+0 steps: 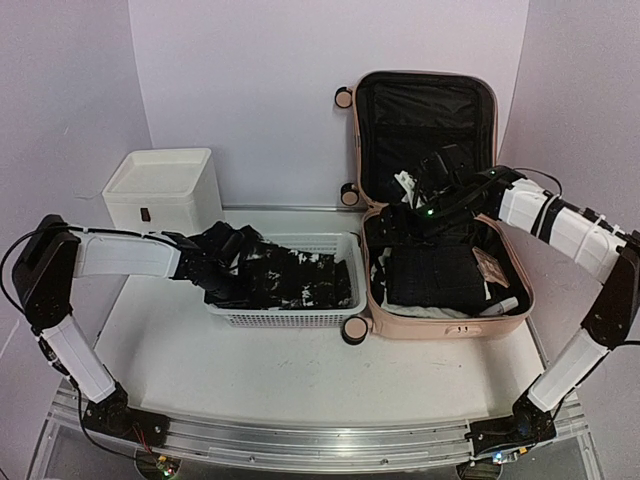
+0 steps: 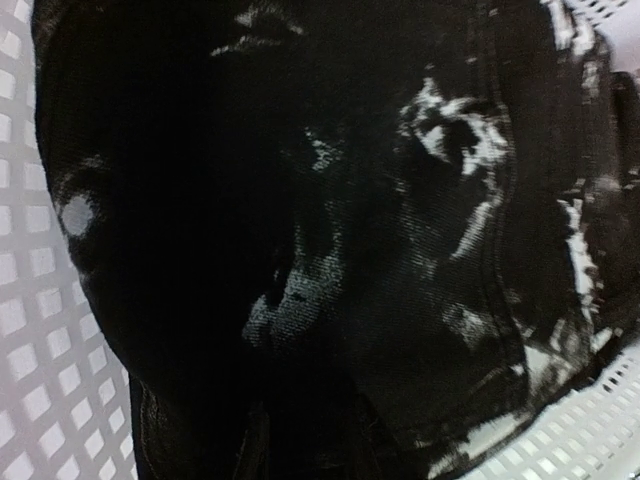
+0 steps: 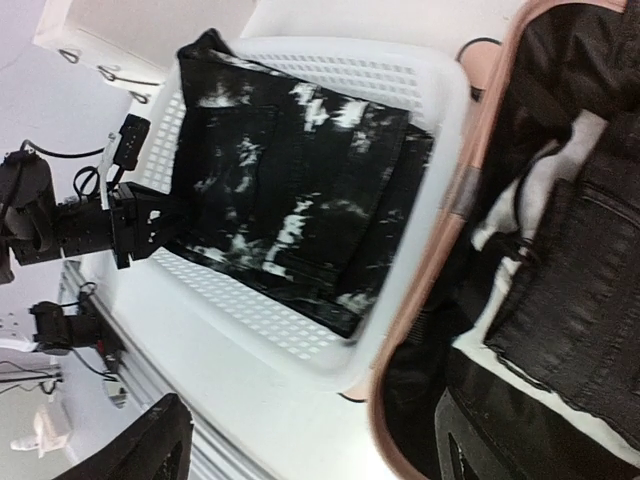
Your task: Open, take out, and arrange the luggage
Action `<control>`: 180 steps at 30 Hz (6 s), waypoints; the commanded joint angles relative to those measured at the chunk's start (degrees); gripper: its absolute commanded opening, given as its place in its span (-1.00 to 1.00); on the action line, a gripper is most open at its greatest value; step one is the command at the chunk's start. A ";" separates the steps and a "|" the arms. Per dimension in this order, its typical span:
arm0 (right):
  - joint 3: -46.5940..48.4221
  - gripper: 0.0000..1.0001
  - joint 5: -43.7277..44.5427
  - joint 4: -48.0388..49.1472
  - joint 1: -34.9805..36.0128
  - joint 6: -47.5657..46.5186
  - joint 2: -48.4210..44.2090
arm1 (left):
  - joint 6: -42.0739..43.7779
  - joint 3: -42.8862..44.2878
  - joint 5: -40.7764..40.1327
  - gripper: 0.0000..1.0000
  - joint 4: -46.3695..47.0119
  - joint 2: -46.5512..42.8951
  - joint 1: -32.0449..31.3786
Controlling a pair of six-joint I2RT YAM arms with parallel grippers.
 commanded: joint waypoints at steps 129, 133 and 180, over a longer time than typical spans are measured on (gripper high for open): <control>19.16 -0.13 36.46 -23.33 0.66 -0.75 33.53 | 13.25 5.26 16.46 0.69 5.38 -16.63 4.75; 17.51 -0.47 34.48 -22.48 -0.41 -2.44 30.57 | 13.34 4.99 16.31 0.69 5.37 -16.92 4.75; 34.87 0.73 32.75 -18.13 -7.84 4.44 40.02 | 12.55 3.26 17.13 0.70 6.18 -19.03 4.75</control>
